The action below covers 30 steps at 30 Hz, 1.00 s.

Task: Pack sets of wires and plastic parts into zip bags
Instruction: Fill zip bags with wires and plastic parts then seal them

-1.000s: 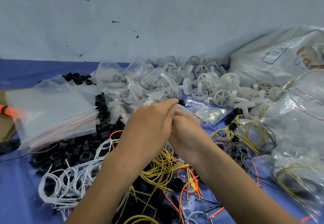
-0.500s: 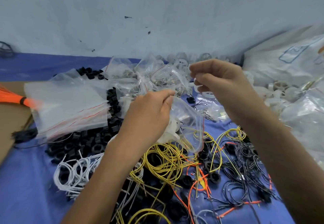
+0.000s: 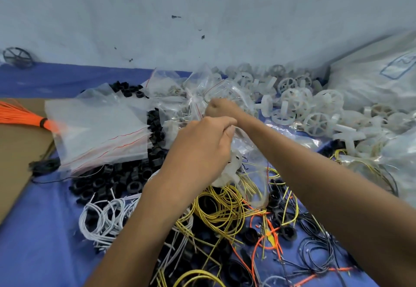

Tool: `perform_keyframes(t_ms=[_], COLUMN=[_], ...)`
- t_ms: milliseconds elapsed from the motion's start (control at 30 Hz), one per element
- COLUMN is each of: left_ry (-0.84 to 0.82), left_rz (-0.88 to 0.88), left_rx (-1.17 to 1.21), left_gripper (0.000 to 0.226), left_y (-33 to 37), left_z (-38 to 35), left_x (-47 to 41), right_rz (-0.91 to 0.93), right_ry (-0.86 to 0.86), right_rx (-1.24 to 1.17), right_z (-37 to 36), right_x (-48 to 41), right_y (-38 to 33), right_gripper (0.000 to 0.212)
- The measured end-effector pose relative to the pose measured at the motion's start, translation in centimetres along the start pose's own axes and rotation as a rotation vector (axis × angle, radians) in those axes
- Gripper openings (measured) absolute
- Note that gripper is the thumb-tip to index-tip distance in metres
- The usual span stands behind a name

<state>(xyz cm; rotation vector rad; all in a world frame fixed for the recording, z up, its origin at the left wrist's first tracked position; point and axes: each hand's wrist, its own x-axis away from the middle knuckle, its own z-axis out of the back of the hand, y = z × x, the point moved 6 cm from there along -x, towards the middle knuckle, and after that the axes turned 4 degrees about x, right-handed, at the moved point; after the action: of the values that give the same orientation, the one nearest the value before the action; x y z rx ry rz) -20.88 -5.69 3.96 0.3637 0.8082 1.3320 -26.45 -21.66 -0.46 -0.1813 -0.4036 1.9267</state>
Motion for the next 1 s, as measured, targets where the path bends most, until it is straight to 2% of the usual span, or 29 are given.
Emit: perform_keyframes(t_ms=[67, 100, 167, 200, 300, 433, 467, 500, 533, 567, 633, 700, 800, 833, 867, 933, 967, 1000], left_ry=[-0.003, -0.010, -0.022, -0.020, -0.020, -0.021, -0.016, -0.014, -0.014, -0.016, -0.015, -0.011, 0.016, 0.016, 0.010, -0.004, -0.008, -0.011], left_rz=[-0.006, -0.009, -0.017, -0.022, -0.034, -0.032, -0.037, -0.042, -0.046, -0.049, -0.054, -0.050, -0.057, -0.059, -0.060, -0.055, -0.052, -0.051], left_rx=[0.013, 0.012, -0.001, -0.008, -0.034, -0.030, -0.025, -0.018, -0.010, -0.007, -0.008, -0.009, 0.007, 0.018, 0.028, 0.040, 0.043, 0.043], left_gripper=[0.032, 0.032, 0.031, 0.030, 0.026, 0.028, 0.030, 0.031, 0.031, 0.030, 0.027, 0.026, 0.029, 0.029, 0.029, 0.029, 0.029, 0.029], left_y=[0.2, 0.3, 0.5, 0.6, 0.5, 0.3, 0.4, 0.6, 0.7, 0.7, 0.7, 0.5, 0.3, 0.3, 0.2, 0.1, 0.1, 0.1], left_z=[-0.1, -0.2, -0.3, -0.3, -0.3, -0.3, -0.3, -0.3, -0.3, -0.3, -0.3, 0.0, 0.3, 0.3, 0.2, -0.1, -0.2, -0.2], left_x=[0.0, -0.1, -0.1, 0.0, 0.0, 0.0, -0.1, -0.1, -0.1, -0.1, 0.0, 0.0, -0.2, -0.2, -0.3, -0.2, -0.2, -0.2], right_rz=[-0.036, -0.025, 0.017, 0.004, -0.063, 0.027, 0.048, 0.067, 0.089, 0.104, 0.101, 0.089, 0.069, 0.051, 0.011, -0.035, -0.057, -0.048], right_ry=[0.092, 0.092, 0.006, -0.044, -0.119, 0.017, 0.065, 0.102, 0.096, 0.063, -0.045, -0.034, 0.102, 0.127, 0.123, 0.092, 0.101, 0.115], right_rx=[-0.238, -0.217, 0.014, 0.125, 0.246, 0.038, 0.002, -0.006, 0.016, 0.085, 0.255, 0.204, 0.000, -0.148, -0.401, -1.075, -1.402, -1.655], right_z=[1.3, 1.5, 0.6, -0.2, -2.2, -1.6, -1.1, -0.7, -0.7, -0.9, -1.8, -1.7, 1.2, 2.4, 3.7, 6.5, 7.8, 9.1], right_x=[0.6, 0.6, 0.1, -0.2, -1.1, -1.0, -1.0, -1.0, -1.0, -1.0, -1.0, -0.9, -0.7, -0.5, -0.1, 1.8, 3.0, 4.6], right_y=[0.9, 0.9, 0.0, -0.5, -0.6, -0.6, -0.5, -0.5, -0.6, -0.9, -1.6, -2.0, -1.6, -1.1, -0.6, -0.1, 0.3, 0.6], right_gripper=[0.019, 0.027, 0.042, 0.043, 0.027, 0.008, 0.009, 0.020, 0.031, 0.033, 0.020, 0.023, 0.013, 0.007, 0.013, 0.053, 0.062, 0.057])
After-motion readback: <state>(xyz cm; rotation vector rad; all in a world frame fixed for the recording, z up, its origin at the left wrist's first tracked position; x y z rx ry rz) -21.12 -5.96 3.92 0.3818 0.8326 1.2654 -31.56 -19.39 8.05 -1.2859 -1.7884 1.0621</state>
